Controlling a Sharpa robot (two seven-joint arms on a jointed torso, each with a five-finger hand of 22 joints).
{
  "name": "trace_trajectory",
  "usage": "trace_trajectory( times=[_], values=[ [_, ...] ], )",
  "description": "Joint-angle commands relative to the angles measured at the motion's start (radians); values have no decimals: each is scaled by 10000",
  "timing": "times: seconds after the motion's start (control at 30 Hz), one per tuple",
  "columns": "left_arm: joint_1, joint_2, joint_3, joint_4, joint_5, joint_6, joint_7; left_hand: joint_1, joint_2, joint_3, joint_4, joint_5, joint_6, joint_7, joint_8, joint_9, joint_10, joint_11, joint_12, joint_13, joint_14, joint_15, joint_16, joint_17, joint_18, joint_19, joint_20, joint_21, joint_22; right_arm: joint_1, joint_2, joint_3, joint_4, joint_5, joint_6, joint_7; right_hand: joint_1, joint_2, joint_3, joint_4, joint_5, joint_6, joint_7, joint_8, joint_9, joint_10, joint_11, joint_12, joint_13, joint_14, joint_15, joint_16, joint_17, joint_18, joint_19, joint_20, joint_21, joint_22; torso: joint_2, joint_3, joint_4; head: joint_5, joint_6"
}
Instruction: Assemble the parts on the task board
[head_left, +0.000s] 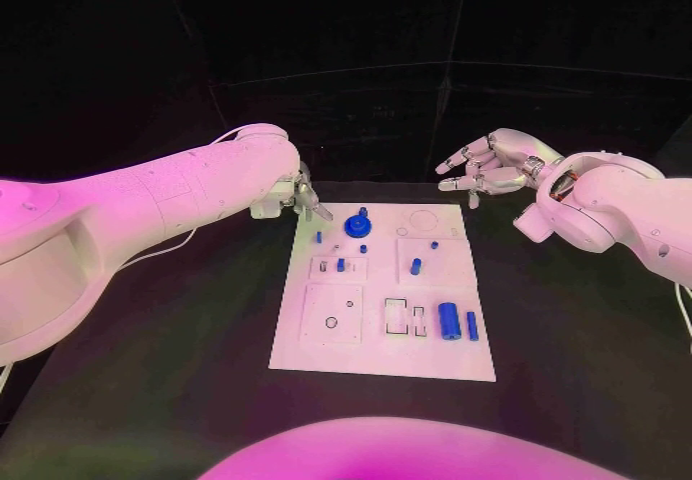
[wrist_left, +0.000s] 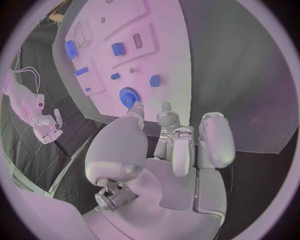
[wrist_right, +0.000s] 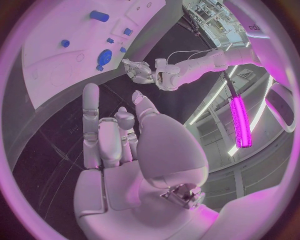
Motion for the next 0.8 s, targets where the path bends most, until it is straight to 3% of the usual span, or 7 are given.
trace_trajectory(
  times=[0.03,0.37,0.8],
  values=[
    [-54,15,-9,-4,-114,460,150,0,100,-101,36,-22,87,-6,-62,-27,-5,-3,60,23,1056,79,31,2634,147,-5,67,43,33,23,18,7,-2,8,128,52,-57,18,-11,58,34,-82,-22,46,-8,-66,2,-52,7,50,-32,-36,6,133,76,19,-33,-11,4,0,2,6,2],
    [-207,68,-14,-39,-49,718,196,87,182,-151,57,-21,113,-12,-66,-56,13,-9,93,51,1056,74,31,2634,141,11,64,64,66,23,44,7,-12,-9,149,42,-48,34,-3,60,53,-74,-24,54,-6,-75,0,-63,-6,49,-34,-47,-5,134,79,19,-38,-15,-2,1,5,16,-2],
    [-249,106,-14,-72,254,766,257,447,398,-212,-24,-19,137,-11,-90,-132,20,-11,130,71,1056,72,31,2634,138,21,61,65,83,23,76,7,-30,-59,162,27,-42,38,-1,59,61,-72,-25,57,-5,-75,-1,-62,-5,49,-35,-51,-8,135,80,19,-41,-17,5,2,8,4,-14]
  ],
)
